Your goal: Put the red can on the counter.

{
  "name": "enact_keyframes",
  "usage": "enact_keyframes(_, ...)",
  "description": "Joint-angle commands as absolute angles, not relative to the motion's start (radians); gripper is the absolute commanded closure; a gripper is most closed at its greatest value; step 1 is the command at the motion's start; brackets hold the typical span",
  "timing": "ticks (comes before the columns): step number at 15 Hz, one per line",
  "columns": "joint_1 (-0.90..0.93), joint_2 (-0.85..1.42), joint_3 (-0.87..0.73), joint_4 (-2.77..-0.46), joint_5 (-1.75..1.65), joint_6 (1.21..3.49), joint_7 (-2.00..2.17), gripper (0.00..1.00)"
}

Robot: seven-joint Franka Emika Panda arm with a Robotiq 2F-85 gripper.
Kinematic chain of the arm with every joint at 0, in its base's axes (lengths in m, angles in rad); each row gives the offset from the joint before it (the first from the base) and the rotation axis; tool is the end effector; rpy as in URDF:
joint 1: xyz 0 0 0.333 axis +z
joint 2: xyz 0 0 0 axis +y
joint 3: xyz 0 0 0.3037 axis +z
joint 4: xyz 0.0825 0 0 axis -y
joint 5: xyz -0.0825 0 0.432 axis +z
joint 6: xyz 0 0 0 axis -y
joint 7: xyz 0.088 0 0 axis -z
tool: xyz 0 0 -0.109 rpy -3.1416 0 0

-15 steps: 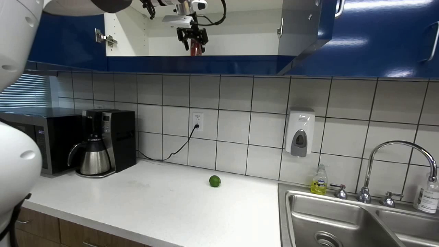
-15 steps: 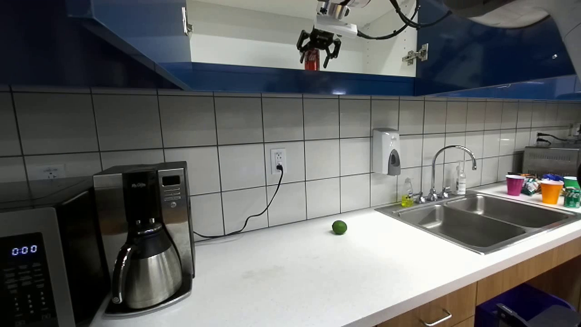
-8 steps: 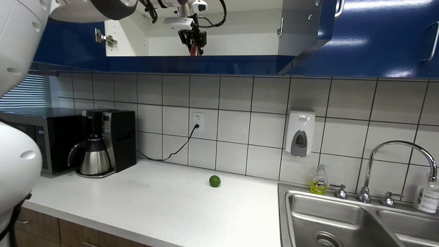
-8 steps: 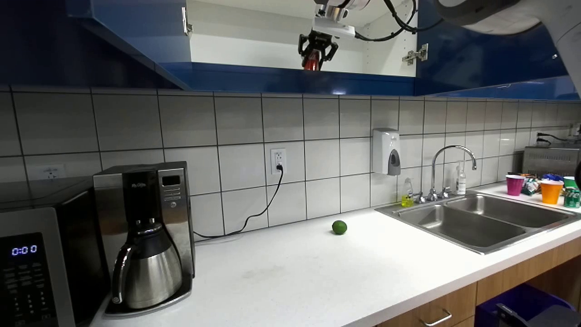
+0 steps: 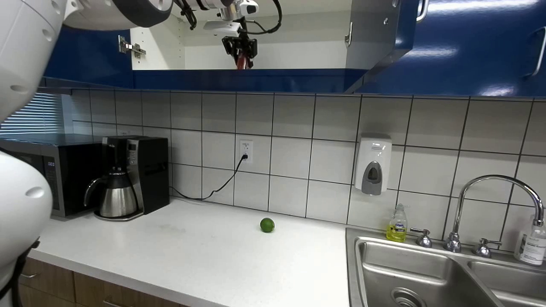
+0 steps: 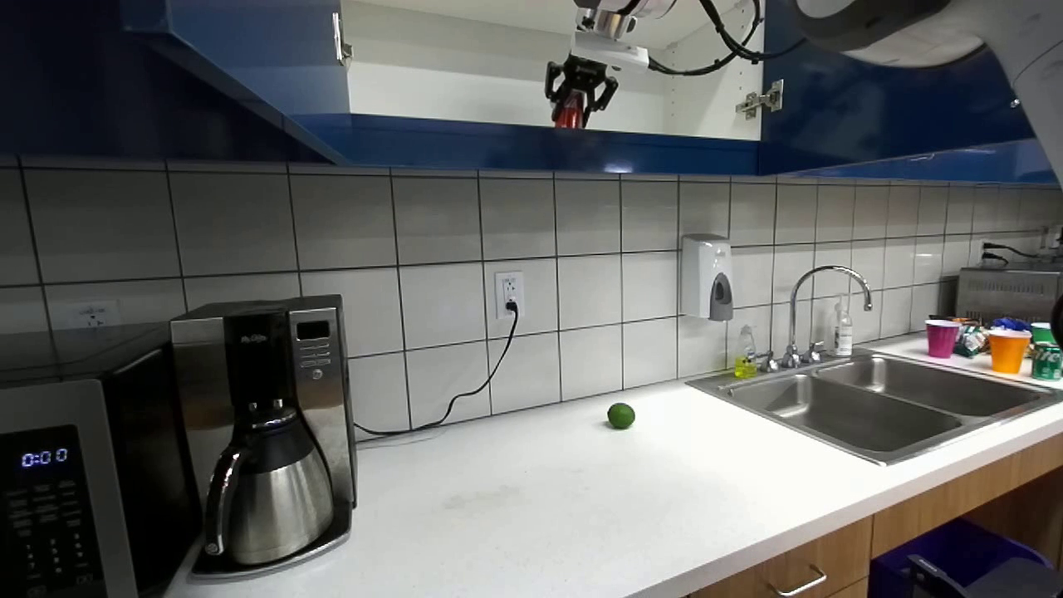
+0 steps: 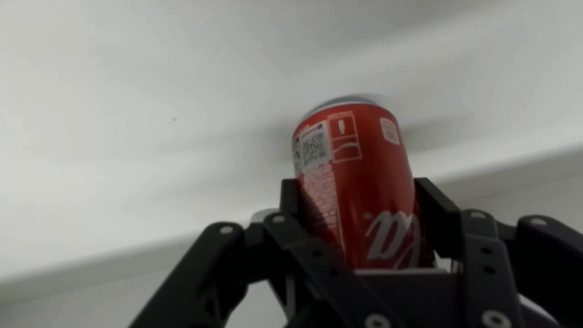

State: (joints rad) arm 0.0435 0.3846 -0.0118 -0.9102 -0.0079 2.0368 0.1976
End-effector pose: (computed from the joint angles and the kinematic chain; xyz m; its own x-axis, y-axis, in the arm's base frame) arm 0.7217 0.0249 0.7598 0.7281 -0.1663 0.6650 -0.1148 -0.9860 -0.1209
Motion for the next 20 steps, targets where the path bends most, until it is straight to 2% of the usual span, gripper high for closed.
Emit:
enact_keyframes(1, 0.05, 0.359, -0.023, -0.895, -0.027, 2.006, 0.222, 0.61)
enact_keyframes(12, 0.046, 0.256, -0.036, -0.97, -0.021, 1.952, 0.198, 0.61)
enact_keyframes(20, 0.041, 0.116, -0.048, -1.131, -0.019, 1.919, 0.18, 0.61)
